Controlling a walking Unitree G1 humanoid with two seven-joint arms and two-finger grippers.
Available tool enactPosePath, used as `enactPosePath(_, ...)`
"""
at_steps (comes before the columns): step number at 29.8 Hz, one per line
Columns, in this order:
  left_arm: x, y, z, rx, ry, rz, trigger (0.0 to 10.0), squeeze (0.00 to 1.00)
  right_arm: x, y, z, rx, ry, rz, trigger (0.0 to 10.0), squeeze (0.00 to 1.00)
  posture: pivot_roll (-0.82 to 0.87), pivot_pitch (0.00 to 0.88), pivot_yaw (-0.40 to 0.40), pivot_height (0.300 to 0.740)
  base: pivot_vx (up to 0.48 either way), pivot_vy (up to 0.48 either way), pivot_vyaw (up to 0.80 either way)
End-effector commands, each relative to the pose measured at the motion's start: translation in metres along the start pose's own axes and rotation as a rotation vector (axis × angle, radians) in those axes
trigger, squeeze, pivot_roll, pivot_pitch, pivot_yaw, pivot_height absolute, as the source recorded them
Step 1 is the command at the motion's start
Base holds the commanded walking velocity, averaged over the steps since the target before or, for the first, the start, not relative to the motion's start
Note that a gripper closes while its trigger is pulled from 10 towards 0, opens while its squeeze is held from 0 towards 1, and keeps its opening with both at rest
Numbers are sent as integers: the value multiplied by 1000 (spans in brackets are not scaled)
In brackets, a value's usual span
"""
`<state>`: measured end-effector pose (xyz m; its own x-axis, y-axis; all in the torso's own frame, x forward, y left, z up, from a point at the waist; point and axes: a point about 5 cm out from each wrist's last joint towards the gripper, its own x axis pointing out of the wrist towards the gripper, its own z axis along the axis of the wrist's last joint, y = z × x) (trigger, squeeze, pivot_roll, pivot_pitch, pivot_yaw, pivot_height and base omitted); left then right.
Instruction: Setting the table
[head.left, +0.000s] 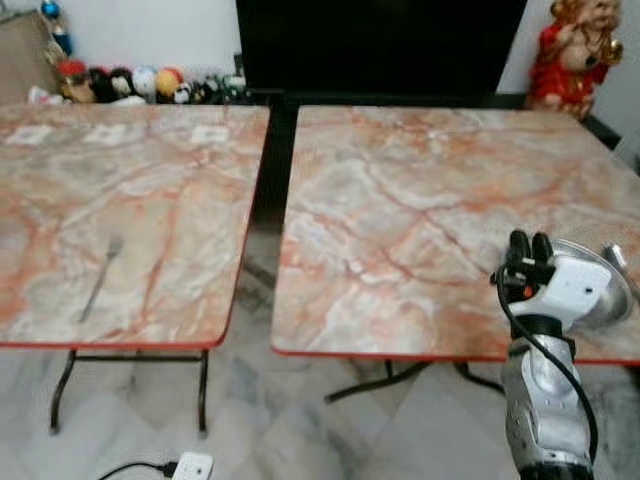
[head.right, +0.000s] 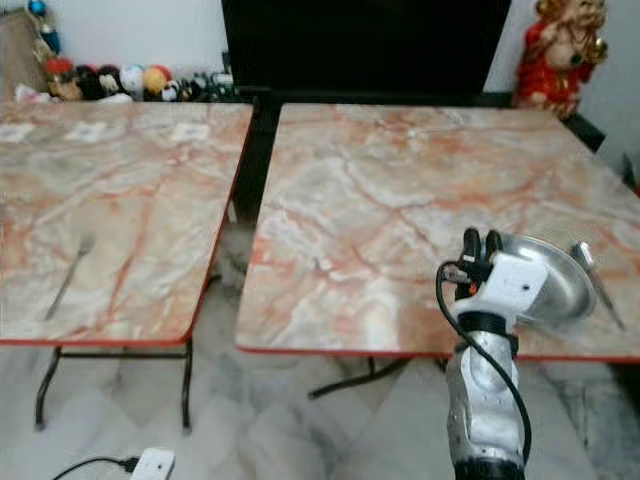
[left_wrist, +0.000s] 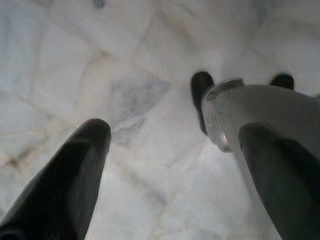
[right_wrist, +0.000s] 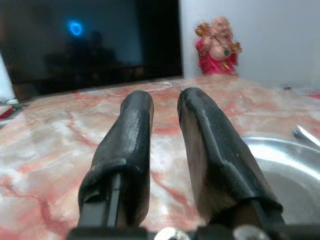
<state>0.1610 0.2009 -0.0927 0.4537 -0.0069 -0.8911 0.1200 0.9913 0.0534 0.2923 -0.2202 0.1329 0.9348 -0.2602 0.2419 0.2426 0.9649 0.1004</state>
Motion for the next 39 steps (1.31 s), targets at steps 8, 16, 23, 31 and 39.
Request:
enactPosePath(8,0,1,-1,-9,10,2,10000,0,3,5,5,-31,-22,25,10000,0,35,42,-27,740,0,367,455)
enactPosePath(16,0,0,-1,-19,12,1,10000,0,3,2,2,-19,-4,20,10000,0,33,43,-32,740,0,351,100)
enactPosePath(23,0,-1,-2,-24,13,0,10000,0,4,5,1,-18,4,32,10000,0,33,46,-34,740,0,351,0)
enactPosePath(31,0,-1,-2,-27,13,1,10000,0,4,7,0,-14,8,39,10000,0,34,47,-35,740,0,353,0)
enactPosePath(39,0,-1,-1,-27,13,0,10000,0,5,8,0,-8,9,43,10000,0,34,49,-36,740,0,352,0)
